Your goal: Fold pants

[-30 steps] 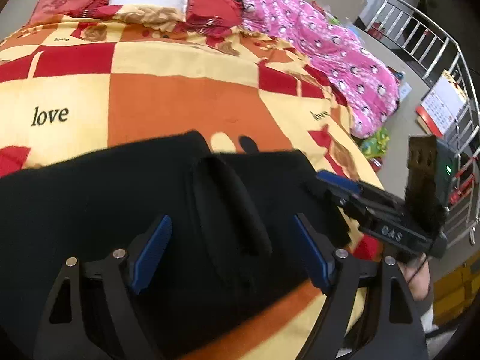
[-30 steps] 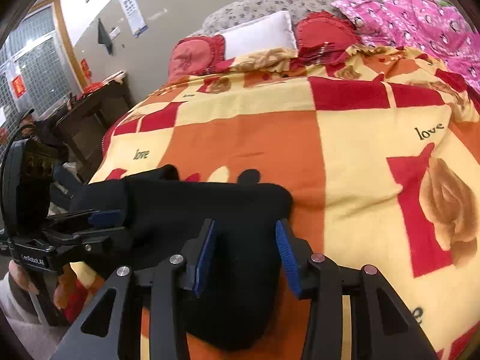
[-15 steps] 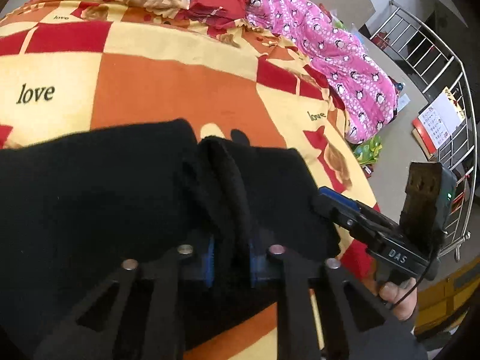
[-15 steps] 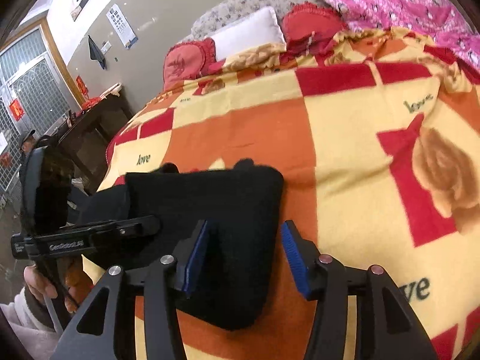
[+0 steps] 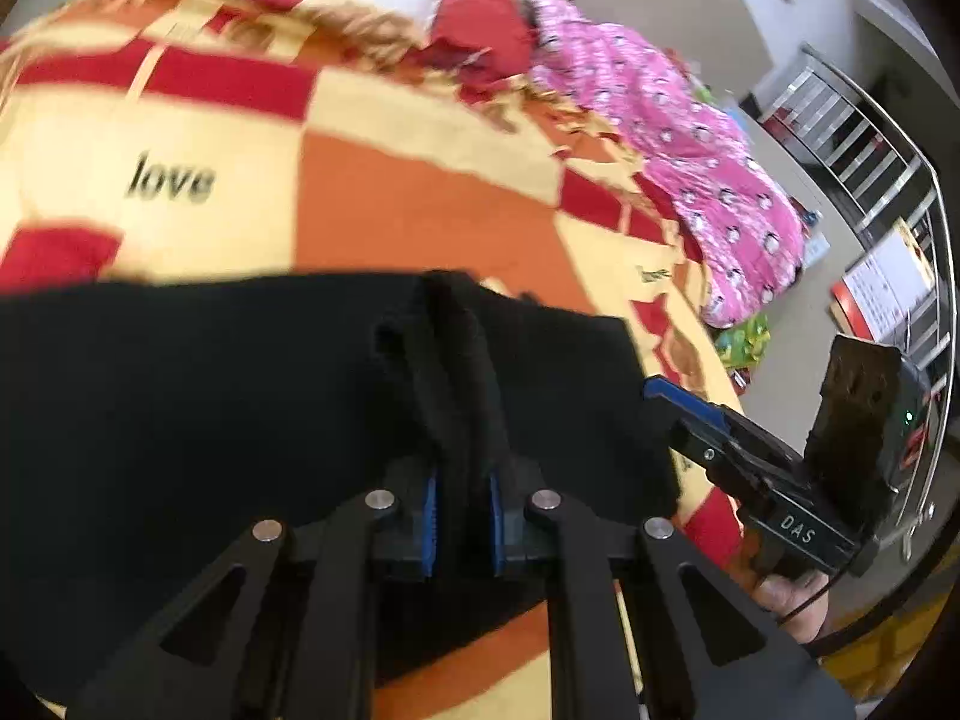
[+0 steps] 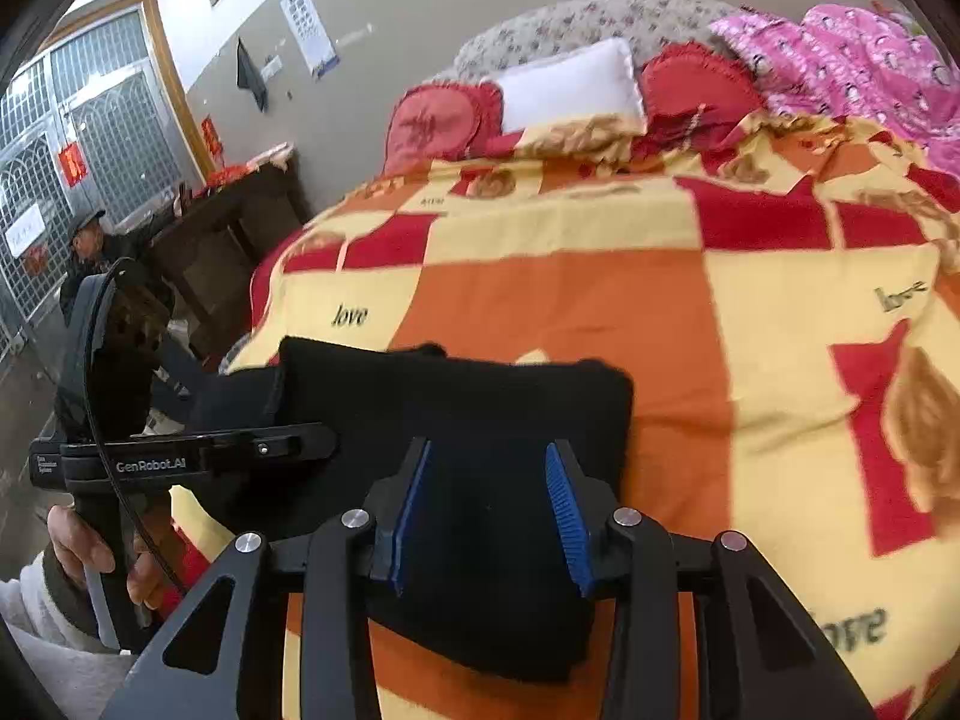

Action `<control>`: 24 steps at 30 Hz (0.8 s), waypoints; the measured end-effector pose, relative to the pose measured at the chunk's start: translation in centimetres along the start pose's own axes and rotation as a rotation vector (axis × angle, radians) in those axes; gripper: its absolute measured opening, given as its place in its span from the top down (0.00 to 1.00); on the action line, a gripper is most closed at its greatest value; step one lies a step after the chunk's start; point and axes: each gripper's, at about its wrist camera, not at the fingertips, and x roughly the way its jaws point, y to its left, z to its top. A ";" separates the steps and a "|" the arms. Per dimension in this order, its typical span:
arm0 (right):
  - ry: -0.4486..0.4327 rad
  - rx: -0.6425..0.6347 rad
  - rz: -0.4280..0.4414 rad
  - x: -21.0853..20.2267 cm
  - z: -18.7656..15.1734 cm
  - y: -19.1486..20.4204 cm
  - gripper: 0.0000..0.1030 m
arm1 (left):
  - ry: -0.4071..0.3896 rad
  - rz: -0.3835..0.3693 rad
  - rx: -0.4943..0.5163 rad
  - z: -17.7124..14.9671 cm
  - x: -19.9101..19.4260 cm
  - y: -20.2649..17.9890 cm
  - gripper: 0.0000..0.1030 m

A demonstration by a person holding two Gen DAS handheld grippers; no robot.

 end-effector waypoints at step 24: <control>0.025 0.036 -0.050 0.9 -0.1 -0.6 0.60 | -0.158 0.108 0.104 0.5 -2.7 -3.3 0.36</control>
